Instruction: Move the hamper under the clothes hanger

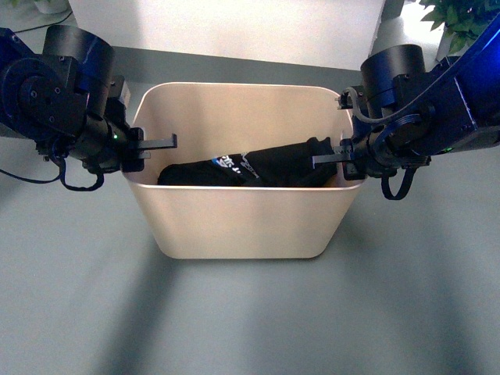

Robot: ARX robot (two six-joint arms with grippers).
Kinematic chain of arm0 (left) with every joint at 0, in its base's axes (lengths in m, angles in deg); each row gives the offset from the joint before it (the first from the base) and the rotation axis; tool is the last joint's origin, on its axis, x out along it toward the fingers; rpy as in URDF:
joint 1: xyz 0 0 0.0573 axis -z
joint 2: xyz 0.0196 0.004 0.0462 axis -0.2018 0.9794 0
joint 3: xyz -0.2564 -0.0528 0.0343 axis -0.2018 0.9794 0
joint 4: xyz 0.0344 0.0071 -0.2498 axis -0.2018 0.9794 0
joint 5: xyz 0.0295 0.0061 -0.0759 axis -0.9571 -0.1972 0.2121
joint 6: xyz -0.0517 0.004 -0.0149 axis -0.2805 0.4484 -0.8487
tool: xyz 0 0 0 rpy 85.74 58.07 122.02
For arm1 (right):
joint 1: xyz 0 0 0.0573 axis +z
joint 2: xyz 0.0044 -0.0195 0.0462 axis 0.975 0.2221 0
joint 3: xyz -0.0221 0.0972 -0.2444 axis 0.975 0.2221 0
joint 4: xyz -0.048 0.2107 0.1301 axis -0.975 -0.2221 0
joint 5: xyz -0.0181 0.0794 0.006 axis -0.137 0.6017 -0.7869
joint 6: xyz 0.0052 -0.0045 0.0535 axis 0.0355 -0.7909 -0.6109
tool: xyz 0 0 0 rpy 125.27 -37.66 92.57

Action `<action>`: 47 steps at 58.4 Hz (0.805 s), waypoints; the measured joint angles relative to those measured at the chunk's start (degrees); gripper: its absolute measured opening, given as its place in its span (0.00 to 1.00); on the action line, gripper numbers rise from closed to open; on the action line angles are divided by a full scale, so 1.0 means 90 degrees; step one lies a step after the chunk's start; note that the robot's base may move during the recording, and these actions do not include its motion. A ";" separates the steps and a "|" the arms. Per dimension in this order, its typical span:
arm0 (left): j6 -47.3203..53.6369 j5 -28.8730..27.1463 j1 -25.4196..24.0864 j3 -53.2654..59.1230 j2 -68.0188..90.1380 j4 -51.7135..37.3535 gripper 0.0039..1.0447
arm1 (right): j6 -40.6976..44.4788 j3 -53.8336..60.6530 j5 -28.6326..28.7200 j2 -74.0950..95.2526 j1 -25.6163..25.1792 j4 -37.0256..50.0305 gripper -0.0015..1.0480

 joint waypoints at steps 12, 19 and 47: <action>0.0000 0.0019 0.0073 0.0000 0.0000 0.0000 0.04 | 0.0002 0.0000 -0.0007 0.0000 -0.0092 0.0000 0.03; 0.0000 0.0017 0.0066 0.0000 0.0000 0.0000 0.04 | 0.0002 0.0000 -0.0005 0.0000 -0.0090 0.0000 0.03; 0.0364 -0.0277 0.0090 -0.0002 0.0000 0.0085 0.04 | -0.0338 0.0107 0.0051 0.0000 -0.0078 0.0350 0.03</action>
